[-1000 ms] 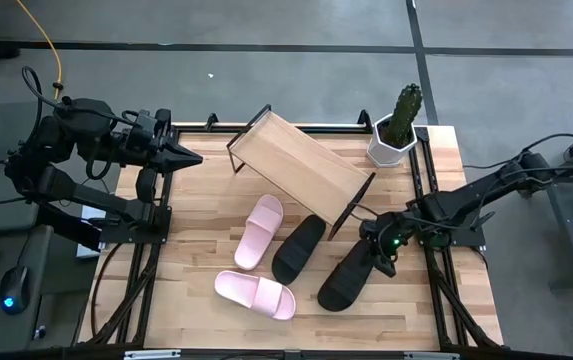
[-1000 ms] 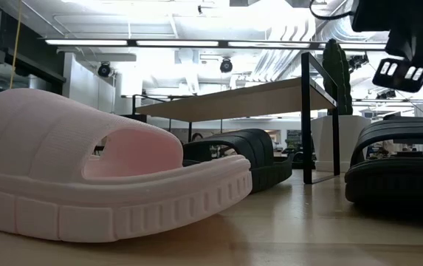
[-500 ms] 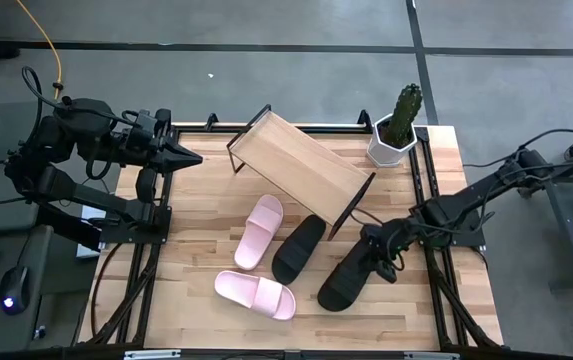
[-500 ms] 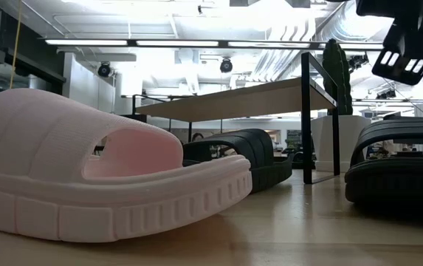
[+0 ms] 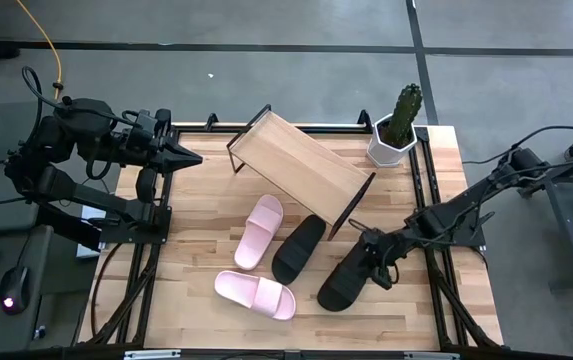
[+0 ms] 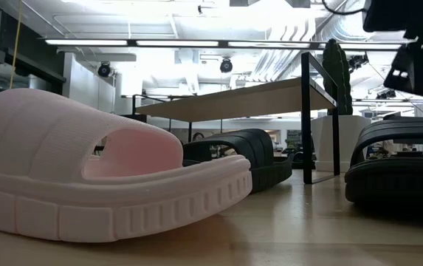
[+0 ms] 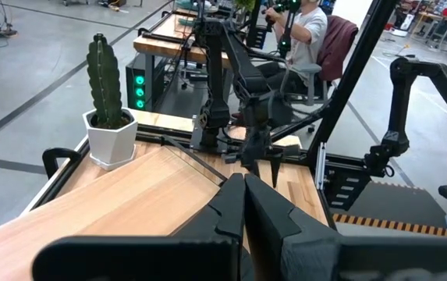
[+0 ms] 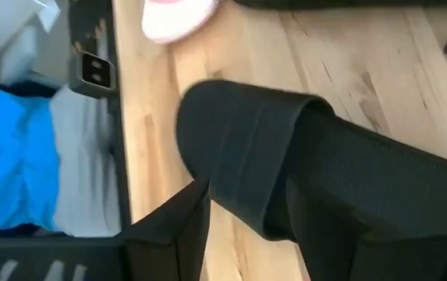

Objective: Pick and place slides into the shelf
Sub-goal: Put the right black slipper on the shelf

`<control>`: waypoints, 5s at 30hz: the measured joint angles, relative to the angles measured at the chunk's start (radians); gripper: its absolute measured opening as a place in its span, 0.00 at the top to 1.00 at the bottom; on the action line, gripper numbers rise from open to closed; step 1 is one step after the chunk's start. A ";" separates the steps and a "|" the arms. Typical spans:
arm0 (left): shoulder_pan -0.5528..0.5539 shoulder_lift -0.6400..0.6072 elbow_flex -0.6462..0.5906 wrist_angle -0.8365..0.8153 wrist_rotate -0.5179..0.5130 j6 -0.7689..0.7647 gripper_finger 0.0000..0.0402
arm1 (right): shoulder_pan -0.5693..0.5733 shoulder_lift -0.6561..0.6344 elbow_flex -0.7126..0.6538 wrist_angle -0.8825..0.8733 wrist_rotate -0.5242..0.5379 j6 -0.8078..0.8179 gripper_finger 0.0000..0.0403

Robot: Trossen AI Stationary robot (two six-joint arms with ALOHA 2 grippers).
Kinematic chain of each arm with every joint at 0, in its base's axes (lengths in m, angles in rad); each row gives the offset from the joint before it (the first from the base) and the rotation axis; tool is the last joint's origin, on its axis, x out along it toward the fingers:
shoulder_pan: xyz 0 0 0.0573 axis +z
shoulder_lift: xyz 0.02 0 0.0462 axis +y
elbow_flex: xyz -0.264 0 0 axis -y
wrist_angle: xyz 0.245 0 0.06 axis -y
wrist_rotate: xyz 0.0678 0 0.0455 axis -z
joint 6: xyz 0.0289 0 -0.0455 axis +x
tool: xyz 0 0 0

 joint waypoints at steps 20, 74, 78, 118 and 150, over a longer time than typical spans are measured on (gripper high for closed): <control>0.000 0.000 0.000 -0.010 0.000 0.000 1.00 | 0.004 0.070 0.000 0.071 0.010 0.023 0.52; 0.000 0.000 0.000 -0.028 0.000 0.000 1.00 | 0.077 0.363 -0.185 0.693 -0.010 0.099 0.46; 0.000 0.000 0.000 -0.028 0.000 0.000 1.00 | 0.075 0.363 -0.185 0.696 -0.009 0.082 0.46; 0.000 0.039 0.000 -0.024 0.000 0.002 1.00 | 0.074 0.334 -0.187 0.722 -0.018 0.078 1.00; 0.000 0.039 0.000 -0.026 0.000 0.003 1.00 | 0.000 -0.049 0.074 0.102 -0.023 -0.099 1.00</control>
